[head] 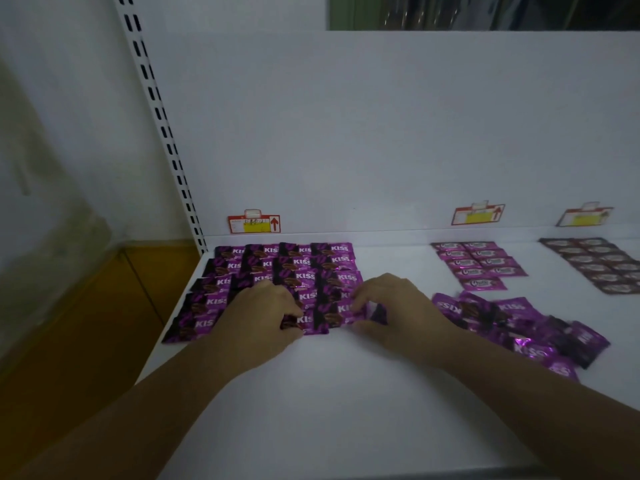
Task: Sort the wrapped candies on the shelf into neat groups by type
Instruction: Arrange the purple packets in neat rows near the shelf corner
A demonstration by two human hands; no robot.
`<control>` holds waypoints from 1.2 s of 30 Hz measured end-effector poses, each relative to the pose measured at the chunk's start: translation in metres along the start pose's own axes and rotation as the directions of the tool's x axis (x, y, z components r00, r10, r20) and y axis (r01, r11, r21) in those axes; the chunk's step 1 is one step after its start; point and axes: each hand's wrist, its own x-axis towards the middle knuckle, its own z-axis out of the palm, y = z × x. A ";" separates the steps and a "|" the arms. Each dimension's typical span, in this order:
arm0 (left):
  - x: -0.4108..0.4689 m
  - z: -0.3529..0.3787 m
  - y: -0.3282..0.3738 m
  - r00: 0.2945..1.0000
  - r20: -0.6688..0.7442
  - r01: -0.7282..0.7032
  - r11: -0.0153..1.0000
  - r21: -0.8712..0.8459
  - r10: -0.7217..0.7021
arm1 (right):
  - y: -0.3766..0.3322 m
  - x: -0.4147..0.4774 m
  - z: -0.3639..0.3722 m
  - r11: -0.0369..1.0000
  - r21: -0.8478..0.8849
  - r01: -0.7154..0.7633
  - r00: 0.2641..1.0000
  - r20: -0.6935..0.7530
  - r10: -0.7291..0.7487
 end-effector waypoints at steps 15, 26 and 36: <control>0.038 0.000 0.054 0.980 -0.022 -0.197 0.965 -0.175 0.197 | 0.016 -0.047 -0.040 0.975 -0.166 -0.146 0.988 -0.075 0.135; 0.060 0.049 0.130 0.924 0.135 -0.317 0.913 -0.256 0.359 | 0.045 -0.146 -0.086 0.849 -0.326 -0.416 0.906 -0.066 0.419; 0.080 0.052 0.139 0.942 0.133 -0.260 0.922 -0.287 0.307 | 0.048 -0.148 -0.090 0.864 -0.336 -0.376 0.925 -0.195 0.327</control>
